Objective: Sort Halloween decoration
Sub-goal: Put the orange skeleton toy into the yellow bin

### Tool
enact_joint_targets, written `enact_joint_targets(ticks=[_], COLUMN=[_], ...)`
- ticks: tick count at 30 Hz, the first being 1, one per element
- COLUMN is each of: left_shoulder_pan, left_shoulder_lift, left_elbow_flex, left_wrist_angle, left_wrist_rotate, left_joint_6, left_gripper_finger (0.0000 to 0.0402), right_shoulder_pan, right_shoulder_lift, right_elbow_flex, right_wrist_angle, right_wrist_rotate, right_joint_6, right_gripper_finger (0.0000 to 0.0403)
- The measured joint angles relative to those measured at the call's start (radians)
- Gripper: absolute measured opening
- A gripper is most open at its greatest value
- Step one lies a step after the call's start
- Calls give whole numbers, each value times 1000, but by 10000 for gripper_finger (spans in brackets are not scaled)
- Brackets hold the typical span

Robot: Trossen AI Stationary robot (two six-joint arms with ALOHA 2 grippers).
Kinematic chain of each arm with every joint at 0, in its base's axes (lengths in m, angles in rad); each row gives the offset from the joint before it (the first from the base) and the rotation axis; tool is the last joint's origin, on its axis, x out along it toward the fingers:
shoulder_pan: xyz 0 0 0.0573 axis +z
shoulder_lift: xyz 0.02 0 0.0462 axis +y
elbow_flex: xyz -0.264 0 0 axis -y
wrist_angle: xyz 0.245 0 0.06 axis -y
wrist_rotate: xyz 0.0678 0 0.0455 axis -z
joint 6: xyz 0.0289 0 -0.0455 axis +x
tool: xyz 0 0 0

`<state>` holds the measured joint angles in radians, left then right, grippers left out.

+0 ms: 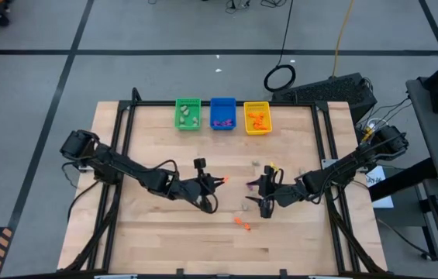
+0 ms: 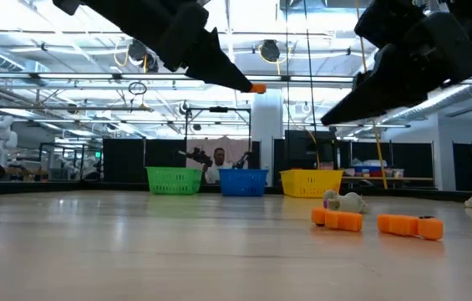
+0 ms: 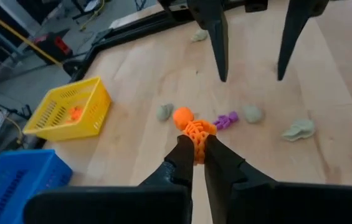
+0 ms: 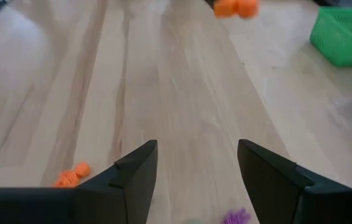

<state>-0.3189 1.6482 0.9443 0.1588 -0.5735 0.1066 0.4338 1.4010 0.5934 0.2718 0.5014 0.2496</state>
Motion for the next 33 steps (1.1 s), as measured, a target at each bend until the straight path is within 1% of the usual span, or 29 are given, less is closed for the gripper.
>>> enact_joint_targets(ticks=[4, 7, 9, 12, 17, 19, 21, 26, 33], left_shoulder_pan=[-3, -4, -4, -4, -4, -4, -4, -4, -4], left_shoulder_lift=[0, 0, 0, 0, 0, 0, 0, 0, 0], left_elbow_flex=[0, 0, 0, 0, 1, 1, 2, 2, 2], left_wrist_angle=[1, 22, 42, 65, 125, 146, 161, 165, 164], left_wrist_rotate=[3, 42, 86, 169, 289, 319, 332, 335, 335], left_joint_6=[31, 68, 140, 269, 458, 506, 531, 531, 528], left_gripper_finger=[18, 18, 18, 18, 18, 18, 18, 18, 18], right_shoulder_pan=[0, -1, -2, -3, -5, -5, -5, -5, -2], right_shoulder_lift=[0, 0, 0, 0, 0, 8, 25, 86, 119], right_elbow_flex=[0, 0, 0, 0, 0, 0, 0, 2, 55], right_wrist_angle=[49, 120, 180, 255, 263, 279, 312, 430, 428], right_wrist_rotate=[0, 0, 0, 0, -8, -44, -80, -84, -83], right_joint_6=[-38, -105, -163, -184, -182, -181, -196, -263, -326], right_gripper_finger=[210, 210, 210, 210, 216, 222, 229, 239, 230])
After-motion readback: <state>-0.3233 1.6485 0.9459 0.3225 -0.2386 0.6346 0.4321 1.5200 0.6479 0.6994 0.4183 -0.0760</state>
